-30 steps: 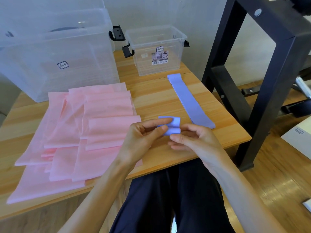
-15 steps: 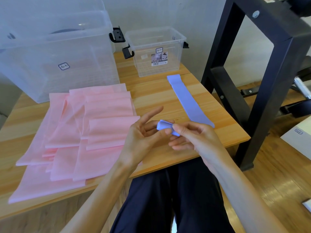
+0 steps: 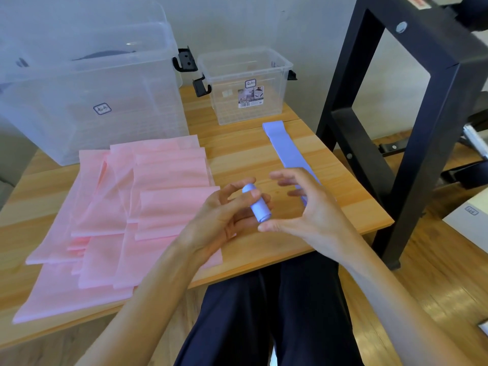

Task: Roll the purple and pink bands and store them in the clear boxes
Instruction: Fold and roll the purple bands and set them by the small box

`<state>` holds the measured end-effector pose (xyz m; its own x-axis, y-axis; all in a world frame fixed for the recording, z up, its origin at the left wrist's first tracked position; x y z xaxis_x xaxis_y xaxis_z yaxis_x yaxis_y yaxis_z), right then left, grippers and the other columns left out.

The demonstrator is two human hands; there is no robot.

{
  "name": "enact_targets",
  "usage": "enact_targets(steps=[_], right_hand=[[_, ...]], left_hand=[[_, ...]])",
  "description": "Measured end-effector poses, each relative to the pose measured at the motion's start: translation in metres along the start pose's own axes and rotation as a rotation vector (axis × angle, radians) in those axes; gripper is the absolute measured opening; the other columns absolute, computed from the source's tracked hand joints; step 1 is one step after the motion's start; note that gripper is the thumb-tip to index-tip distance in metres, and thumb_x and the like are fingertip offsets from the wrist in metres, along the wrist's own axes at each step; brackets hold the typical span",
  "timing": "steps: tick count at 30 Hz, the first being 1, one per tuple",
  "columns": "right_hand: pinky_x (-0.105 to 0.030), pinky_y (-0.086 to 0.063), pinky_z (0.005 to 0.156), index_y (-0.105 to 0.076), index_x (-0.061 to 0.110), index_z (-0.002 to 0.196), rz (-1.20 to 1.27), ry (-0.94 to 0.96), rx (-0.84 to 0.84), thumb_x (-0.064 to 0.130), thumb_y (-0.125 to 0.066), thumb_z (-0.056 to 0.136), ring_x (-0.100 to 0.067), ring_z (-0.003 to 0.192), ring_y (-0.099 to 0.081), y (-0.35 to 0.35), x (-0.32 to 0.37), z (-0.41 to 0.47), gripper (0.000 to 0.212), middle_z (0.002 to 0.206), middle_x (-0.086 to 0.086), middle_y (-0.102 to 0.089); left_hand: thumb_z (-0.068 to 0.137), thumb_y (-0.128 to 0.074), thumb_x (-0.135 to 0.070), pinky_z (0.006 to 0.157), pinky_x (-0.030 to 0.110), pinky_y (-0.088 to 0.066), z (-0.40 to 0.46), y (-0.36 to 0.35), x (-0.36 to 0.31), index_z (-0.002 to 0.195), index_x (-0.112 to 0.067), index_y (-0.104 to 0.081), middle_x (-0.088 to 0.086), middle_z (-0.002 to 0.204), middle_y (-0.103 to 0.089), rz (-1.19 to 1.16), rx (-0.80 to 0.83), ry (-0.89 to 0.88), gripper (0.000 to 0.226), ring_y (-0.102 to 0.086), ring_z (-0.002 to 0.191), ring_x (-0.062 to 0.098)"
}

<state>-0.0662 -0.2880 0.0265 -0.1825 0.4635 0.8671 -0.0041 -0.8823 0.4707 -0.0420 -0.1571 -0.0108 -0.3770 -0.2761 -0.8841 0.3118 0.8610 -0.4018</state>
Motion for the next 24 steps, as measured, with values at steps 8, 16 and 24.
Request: enact_targets(steps=[8, 16, 24], right_hand=[[-0.006, -0.034, 0.096, -0.059, 0.024, 0.131, -0.023, 0.097, 0.196, 0.020, -0.091, 0.068, 0.004, 0.117, -0.053, -0.019, 0.008, 0.010, 0.070, 0.120, 0.016, -0.062], [-0.011, -0.041, 0.091, -0.065, 0.022, 0.113, -0.044, 0.177, 0.001, 0.023, -0.090, 0.068, -0.002, 0.108, -0.060, -0.011, 0.012, 0.018, 0.051, 0.108, 0.016, -0.067], [-0.010, -0.039, 0.088, -0.064, 0.024, 0.108, -0.092, 0.158, -0.125, 0.022, -0.088, 0.071, -0.004, 0.102, -0.057, -0.015, 0.002, 0.031, 0.045, 0.100, 0.016, -0.063]], left_hand=[[0.074, -0.072, -0.022, 0.073, 0.027, -0.059, 0.007, 0.004, 0.000, 0.131, -0.005, -0.053, 0.008, 0.104, -0.075, 0.155, 0.046, 0.086, 0.061, -0.072, 0.100, 0.021], [0.074, -0.071, -0.017, 0.069, 0.023, -0.059, 0.016, 0.004, -0.002, 0.124, -0.003, -0.058, 0.009, 0.103, -0.076, 0.103, 0.035, 0.100, 0.053, -0.072, 0.097, 0.014], [0.075, -0.072, -0.020, 0.077, 0.021, -0.058, 0.033, 0.013, -0.004, 0.123, 0.000, -0.060, 0.007, 0.110, -0.075, 0.152, -0.020, 0.081, 0.053, -0.071, 0.101, 0.014]])
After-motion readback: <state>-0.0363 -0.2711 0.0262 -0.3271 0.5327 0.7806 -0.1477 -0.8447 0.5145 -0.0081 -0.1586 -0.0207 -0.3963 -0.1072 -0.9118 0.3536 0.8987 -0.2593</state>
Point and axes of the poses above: each hand's wrist, its own z-axis towards the middle knuckle, its own y-axis out of the back of the hand, x = y × z, the point moved 9 cm from there along z, towards the middle knuckle
